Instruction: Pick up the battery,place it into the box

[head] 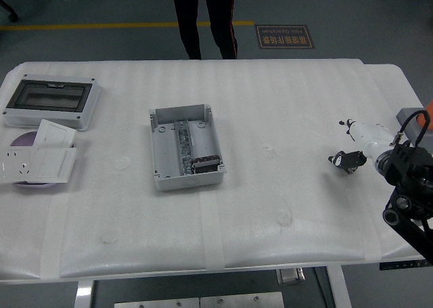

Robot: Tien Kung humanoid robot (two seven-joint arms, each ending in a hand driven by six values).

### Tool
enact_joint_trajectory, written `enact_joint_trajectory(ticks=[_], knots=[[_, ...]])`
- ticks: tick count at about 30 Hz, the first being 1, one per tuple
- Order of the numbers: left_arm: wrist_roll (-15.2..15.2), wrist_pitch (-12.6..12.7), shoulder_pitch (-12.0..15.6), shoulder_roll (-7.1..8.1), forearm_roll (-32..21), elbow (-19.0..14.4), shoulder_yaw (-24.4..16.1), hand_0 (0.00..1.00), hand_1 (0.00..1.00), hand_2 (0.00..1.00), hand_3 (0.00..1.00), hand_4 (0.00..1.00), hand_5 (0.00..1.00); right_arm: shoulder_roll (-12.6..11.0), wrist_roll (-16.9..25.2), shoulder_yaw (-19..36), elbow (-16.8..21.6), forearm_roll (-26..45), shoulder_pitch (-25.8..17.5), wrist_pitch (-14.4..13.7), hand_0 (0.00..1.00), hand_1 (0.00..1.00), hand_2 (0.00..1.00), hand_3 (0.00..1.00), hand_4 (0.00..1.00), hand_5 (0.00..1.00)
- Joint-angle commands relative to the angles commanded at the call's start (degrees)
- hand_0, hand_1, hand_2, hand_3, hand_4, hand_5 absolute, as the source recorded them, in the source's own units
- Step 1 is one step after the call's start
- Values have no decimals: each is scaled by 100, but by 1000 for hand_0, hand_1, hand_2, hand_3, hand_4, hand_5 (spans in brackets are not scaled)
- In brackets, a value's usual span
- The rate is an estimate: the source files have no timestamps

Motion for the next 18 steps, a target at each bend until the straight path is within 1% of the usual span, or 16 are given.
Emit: enact_joint_trajectory(ticks=[5,10,13,14,18], knots=[[-8,-3,-9,12,33,-4,-33,441,610,573,429,455,438,129,166,-71,-423,-168,34,-47,931,761,799,937,836,376],[-11,-7,-18,36,75,-7,-73,440,610,573,429,455,437,120,251,-45,-753,-256,56,-38,924,751,779,927,836,394],[-31,7,-16,43,73,-10,-75,440,610,573,429,455,437,103,274,-48,-873,-236,34,-55,924,751,779,927,836,394],[-37,12,-14,43,69,-10,-74,440,609,573,429,456,438,104,276,-49,-895,-231,23,-62,911,739,761,911,859,451],[-49,26,-3,34,72,-14,-84,440,609,573,429,456,438,136,276,-28,-909,-246,-21,-127,911,739,761,911,859,451]])
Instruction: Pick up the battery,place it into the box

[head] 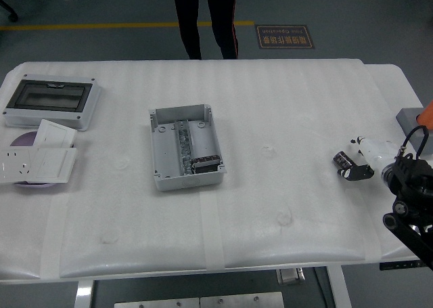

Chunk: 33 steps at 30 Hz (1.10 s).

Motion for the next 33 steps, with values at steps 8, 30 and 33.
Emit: enact_joint_trajectory(ticks=[8,30,33], knots=[[-26,27,4,-7,12,-1,-34,440,609,573,429,457,438,22,143,-12,72,-27,-4,-183,835,679,683,777,781,436],[-92,-2,-20,2,-13,3,-4,440,609,572,429,460,449,-34,168,-38,165,-49,-91,-144,716,538,546,682,391,185],[-124,23,-24,3,-8,3,-5,441,609,573,430,459,451,-30,208,-28,202,-72,-104,-225,712,537,542,682,389,186]])
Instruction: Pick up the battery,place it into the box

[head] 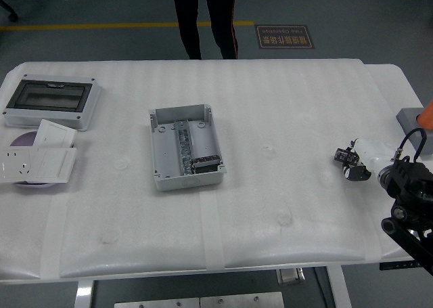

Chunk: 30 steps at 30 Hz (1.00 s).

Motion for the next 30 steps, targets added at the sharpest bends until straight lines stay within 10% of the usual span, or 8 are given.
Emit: enact_joint_trajectory(ticks=[16,23,30], knots=[[14,9,6,-8,71,-2,-40,441,611,587,430,461,465,117,432,-243,935,513,246,-586,684,520,533,683,380,187],[79,-24,11,-22,158,-2,-108,441,612,607,431,465,469,669,585,-948,1387,724,879,-833,675,521,535,682,384,185],[168,-73,9,-7,235,-5,-179,442,613,596,431,465,469,1409,883,-1804,913,880,1574,-1291,676,520,530,681,393,190]])
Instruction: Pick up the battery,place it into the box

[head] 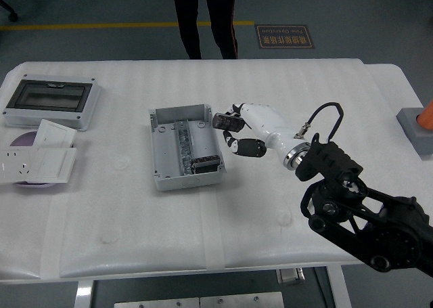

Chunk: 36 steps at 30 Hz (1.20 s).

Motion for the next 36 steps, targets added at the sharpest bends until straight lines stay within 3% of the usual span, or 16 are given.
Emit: enact_joint_trajectory(ticks=[4,10,11,14,16,17,22,23,28,29,36], knots=[[69,-32,11,4,52,-5,-57,442,613,596,431,465,469,293,119,-461,-449,67,299,-162,676,520,530,681,393,190],[119,-46,16,10,81,-10,-107,440,613,593,429,467,469,540,193,-875,-989,82,510,-236,691,532,543,683,418,202],[119,-45,16,8,85,-10,-110,440,613,585,423,467,465,560,201,-894,-1032,76,518,-243,780,655,651,703,558,299],[125,-44,17,6,105,-9,-131,440,613,585,423,467,465,605,234,-919,-1147,46,539,-275,780,655,651,703,558,299],[134,-45,18,5,120,-9,-150,440,613,585,423,467,465,614,246,-893,-1190,28,541,-282,780,655,651,703,558,299],[140,-47,18,5,126,-9,-157,437,610,557,412,466,458,612,252,-870,-1202,17,539,-287,915,748,744,906,702,367],[180,-55,19,9,141,-11,-185,437,610,557,412,466,458,570,303,-716,-1226,25,515,-312,915,748,744,906,702,367],[186,-56,19,8,142,-12,-189,438,611,550,408,466,450,562,309,-692,-1229,31,509,-317,931,754,754,953,845,457],[226,-67,4,7,148,-21,-194,438,611,550,408,466,450,506,339,-591,-1242,69,496,-366,931,754,754,953,845,457],[233,-69,-4,9,148,-23,-194,437,610,553,408,465,439,496,342,-581,-1246,79,497,-374,936,753,754,967,919,496],[308,-88,18,56,232,-40,-256,437,611,559,406,464,430,415,362,-360,-1150,147,355,-464,939,753,754,969,912,495]])
